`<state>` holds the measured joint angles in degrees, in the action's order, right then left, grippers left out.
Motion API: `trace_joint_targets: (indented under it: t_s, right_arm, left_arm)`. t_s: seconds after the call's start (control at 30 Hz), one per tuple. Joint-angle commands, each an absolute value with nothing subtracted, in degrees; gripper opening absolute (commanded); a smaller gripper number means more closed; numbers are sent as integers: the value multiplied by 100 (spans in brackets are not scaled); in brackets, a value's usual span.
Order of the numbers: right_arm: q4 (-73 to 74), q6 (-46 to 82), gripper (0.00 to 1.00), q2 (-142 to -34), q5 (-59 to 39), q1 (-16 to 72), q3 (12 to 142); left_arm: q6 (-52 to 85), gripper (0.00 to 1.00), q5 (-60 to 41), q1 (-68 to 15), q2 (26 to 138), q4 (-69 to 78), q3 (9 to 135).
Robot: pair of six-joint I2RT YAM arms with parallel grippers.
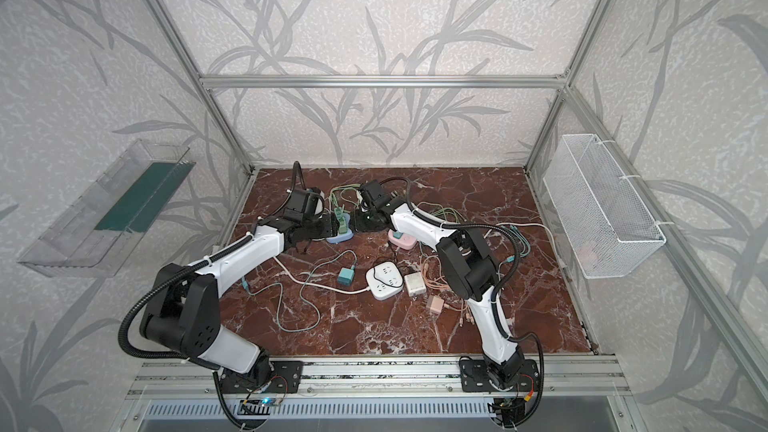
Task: Pull the plug off the socket
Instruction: 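Lower left gripper onto white charger in blue strip while right grips strip edge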
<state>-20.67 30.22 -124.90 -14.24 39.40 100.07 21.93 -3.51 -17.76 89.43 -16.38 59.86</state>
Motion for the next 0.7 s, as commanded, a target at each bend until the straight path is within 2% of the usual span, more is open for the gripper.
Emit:
trace_joint_targets:
  t_s: [0.0, 0.4, 0.67]
  right_arm:
    - [-2227, 3094, 52, -12688, -1731, 3824, 10143]
    - [-2126, 3085, 51, -13049, -2054, 3647, 10388]
    - [-2099, 3072, 51, -13117, -2152, 3603, 10428]
  left_arm:
    - [2341, 59, -247, -1749, 9071, -1857, 6201]
    - [2311, 48, -121, -1749, 9789, -2554, 7078]
    - [2314, 41, -43, -1750, 9878, -2728, 7145]
